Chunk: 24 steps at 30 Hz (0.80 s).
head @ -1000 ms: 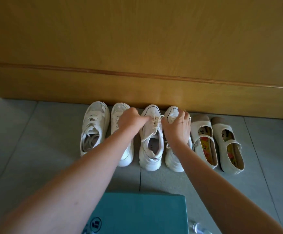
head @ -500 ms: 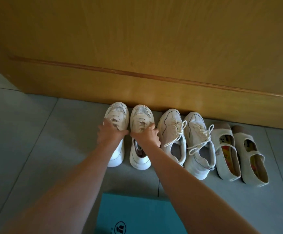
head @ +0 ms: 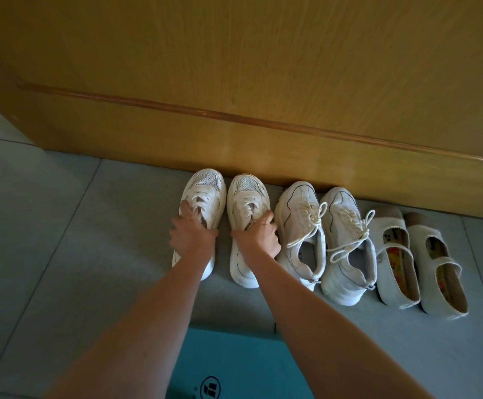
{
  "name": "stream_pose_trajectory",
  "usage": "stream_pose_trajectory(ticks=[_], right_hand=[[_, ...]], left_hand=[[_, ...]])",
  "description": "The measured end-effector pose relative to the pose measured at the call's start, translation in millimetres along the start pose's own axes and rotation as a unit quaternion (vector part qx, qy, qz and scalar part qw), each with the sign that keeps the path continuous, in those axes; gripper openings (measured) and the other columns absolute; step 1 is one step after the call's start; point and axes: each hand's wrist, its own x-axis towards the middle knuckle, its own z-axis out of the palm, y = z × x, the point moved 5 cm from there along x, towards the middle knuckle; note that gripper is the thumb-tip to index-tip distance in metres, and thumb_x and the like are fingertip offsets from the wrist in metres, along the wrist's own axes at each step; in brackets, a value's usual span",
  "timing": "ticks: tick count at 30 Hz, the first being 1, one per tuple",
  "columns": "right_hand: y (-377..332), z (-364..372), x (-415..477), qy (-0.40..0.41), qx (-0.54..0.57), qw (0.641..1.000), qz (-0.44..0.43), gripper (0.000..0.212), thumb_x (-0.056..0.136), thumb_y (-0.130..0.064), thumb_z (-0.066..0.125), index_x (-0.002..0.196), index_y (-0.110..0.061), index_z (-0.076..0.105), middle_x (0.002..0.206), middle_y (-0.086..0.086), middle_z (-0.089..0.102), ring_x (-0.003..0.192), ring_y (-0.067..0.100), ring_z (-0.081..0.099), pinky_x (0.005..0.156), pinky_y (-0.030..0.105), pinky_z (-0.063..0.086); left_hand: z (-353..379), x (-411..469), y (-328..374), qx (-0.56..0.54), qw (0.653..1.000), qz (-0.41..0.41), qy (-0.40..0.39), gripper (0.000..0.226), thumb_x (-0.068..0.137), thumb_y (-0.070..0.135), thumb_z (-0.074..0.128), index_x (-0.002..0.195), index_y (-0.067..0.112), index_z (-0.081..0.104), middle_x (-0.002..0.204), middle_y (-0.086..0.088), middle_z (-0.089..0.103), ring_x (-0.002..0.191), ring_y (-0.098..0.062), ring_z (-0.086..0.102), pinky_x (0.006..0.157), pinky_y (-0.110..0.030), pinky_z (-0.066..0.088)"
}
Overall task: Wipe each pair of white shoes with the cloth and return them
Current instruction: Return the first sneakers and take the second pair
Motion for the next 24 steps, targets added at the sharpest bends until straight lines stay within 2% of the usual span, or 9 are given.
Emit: stream_pose_trajectory(ticks=[6, 9, 12, 14, 17, 21, 24], right_hand=[[-1, -32, -14, -0.006, 0.053, 0.999, -0.013, 0.080, 0.074, -0.038, 0.071, 0.134, -0.014, 0.023, 0.133, 0.009, 0.041, 0.115, 0.032, 0.051, 0.090, 0.041, 0.042], [-4, -56, -33, -0.014, 0.085, 0.996, -0.017, 0.077, 0.073, -0.038, 0.069, 0.132, -0.016, 0.025, 0.131, 0.008, 0.043, 0.112, 0.033, 0.052, 0.090, 0.042, 0.043], [-4, -91, -58, -0.001, 0.104, 0.994, -0.025, 0.073, 0.074, -0.037, 0.068, 0.130, -0.015, 0.026, 0.130, 0.007, 0.043, 0.111, 0.031, 0.052, 0.086, 0.039, 0.043], [-1, -119, -78, 0.013, 0.115, 0.993, -0.034, 0.072, 0.075, -0.037, 0.068, 0.129, -0.014, 0.027, 0.130, 0.009, 0.043, 0.109, 0.031, 0.052, 0.078, 0.037, 0.039], [16, -154, -109, 0.035, 0.109, 0.993, -0.034, 0.069, 0.075, -0.039, 0.068, 0.126, -0.015, 0.029, 0.125, 0.009, 0.045, 0.100, 0.031, 0.053, 0.074, 0.035, 0.036], [56, -180, -150, 0.037, 0.075, 0.996, -0.026, 0.075, 0.076, -0.039, 0.067, 0.134, -0.015, 0.025, 0.128, 0.010, 0.044, 0.110, 0.034, 0.053, 0.079, 0.037, 0.041], [89, -182, -180, 0.037, 0.072, 0.996, -0.023, 0.073, 0.074, -0.039, 0.068, 0.131, -0.016, 0.027, 0.125, 0.008, 0.046, 0.106, 0.031, 0.054, 0.077, 0.035, 0.041]], left_hand=[[-25, -8, 11, -0.002, 0.999, 0.032, 0.010, 0.094, 0.070, 0.030, 0.078, 0.145, 0.020, 0.022, 0.135, -0.018, 0.041, 0.121, -0.039, 0.044, 0.095, -0.048, 0.041], [-49, -24, 28, -0.013, 0.999, 0.040, -0.002, 0.094, 0.071, 0.031, 0.077, 0.145, 0.020, 0.021, 0.136, -0.018, 0.039, 0.120, -0.040, 0.044, 0.095, -0.047, 0.041], [-71, -51, 51, -0.040, 0.998, 0.044, -0.029, 0.093, 0.072, 0.032, 0.075, 0.145, 0.020, 0.019, 0.136, -0.017, 0.038, 0.123, -0.039, 0.043, 0.098, -0.044, 0.039], [-84, -78, 67, -0.037, 0.997, 0.061, -0.036, 0.093, 0.071, 0.034, 0.075, 0.145, 0.020, 0.020, 0.135, -0.017, 0.040, 0.122, -0.038, 0.044, 0.099, -0.043, 0.041], [-96, -119, 76, -0.021, 0.996, 0.074, -0.037, 0.094, 0.072, 0.037, 0.076, 0.145, 0.021, 0.020, 0.134, -0.017, 0.040, 0.121, -0.037, 0.045, 0.095, -0.042, 0.041], [-105, -171, 73, 0.012, 0.994, 0.100, -0.040, 0.089, 0.071, 0.037, 0.077, 0.141, 0.022, 0.026, 0.130, -0.014, 0.044, 0.118, -0.034, 0.047, 0.091, -0.041, 0.043], [-98, -216, 51, 0.006, 0.994, 0.100, -0.043, 0.091, 0.073, 0.035, 0.076, 0.145, 0.023, 0.022, 0.131, -0.014, 0.042, 0.118, -0.034, 0.045, 0.090, -0.042, 0.042]])
